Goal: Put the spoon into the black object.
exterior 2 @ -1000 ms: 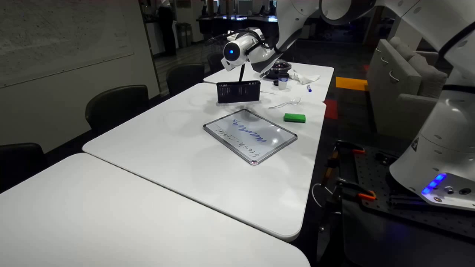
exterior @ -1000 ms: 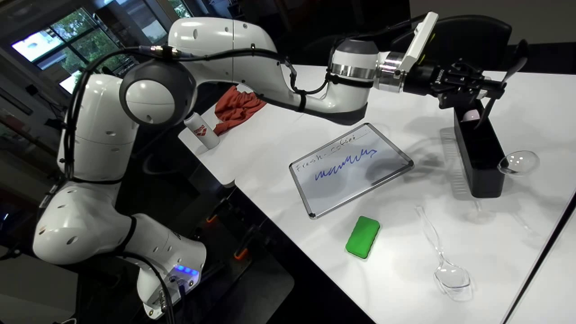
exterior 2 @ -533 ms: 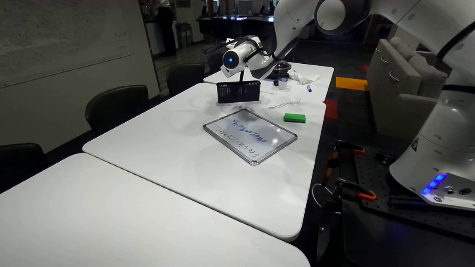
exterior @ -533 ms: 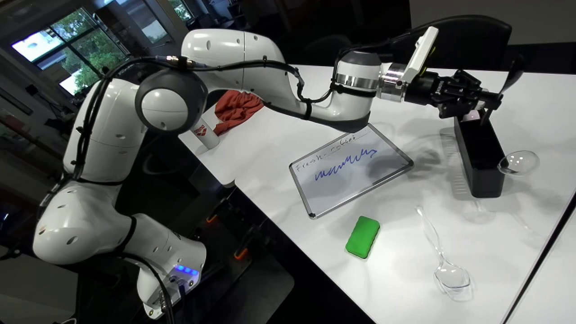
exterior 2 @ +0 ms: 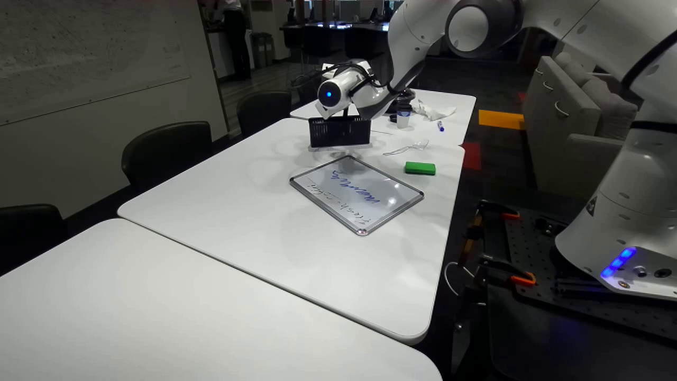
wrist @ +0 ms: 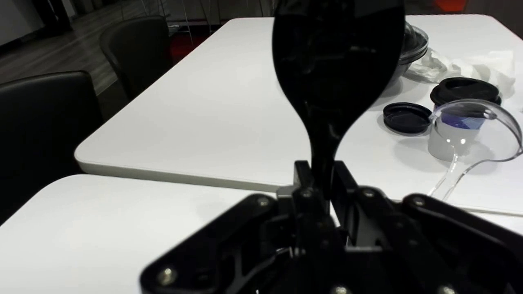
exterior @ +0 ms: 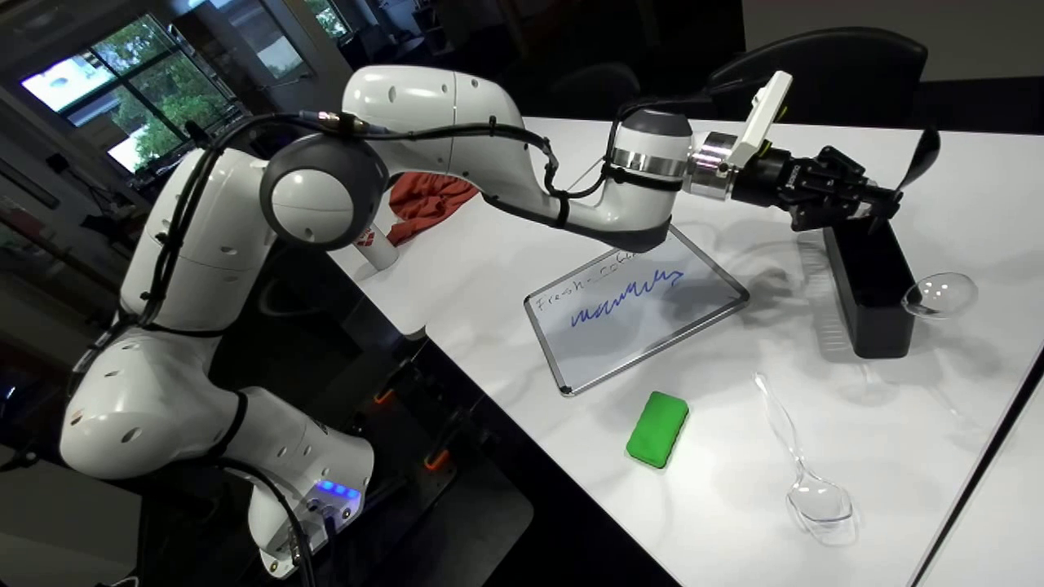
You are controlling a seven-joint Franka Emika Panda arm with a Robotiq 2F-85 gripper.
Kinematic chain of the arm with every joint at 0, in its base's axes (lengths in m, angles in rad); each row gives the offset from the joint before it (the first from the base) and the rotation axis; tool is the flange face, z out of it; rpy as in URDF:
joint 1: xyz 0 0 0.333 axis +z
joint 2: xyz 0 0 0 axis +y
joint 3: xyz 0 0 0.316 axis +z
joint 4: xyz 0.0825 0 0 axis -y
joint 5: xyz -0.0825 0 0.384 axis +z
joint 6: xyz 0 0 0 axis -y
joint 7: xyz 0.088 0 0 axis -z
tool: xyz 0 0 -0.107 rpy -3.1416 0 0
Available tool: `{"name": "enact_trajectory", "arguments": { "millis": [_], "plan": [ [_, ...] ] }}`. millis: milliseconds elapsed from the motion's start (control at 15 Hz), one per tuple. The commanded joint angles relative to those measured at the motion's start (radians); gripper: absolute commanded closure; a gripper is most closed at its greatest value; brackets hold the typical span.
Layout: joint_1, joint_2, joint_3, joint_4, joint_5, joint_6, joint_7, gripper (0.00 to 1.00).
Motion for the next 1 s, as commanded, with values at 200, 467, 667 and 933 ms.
{"name": "enact_trajectory", "arguments": {
  "millis": [200, 467, 667, 933],
  "plan": [
    [0.029, 0.0, -0.014, 0.011, 0.001, -0.021, 0.001, 0.31],
    [0.042, -0.044, -0.016, -0.001, -0.005, -0.007, 0.035, 0.01],
    [0.053, -0.117, 0.003, -0.039, 0.061, -0.071, 0.018, 0.0],
    [0.062, -0.266, 0.043, -0.114, 0.24, -0.219, -0.069, 0.0]
  ]
}}
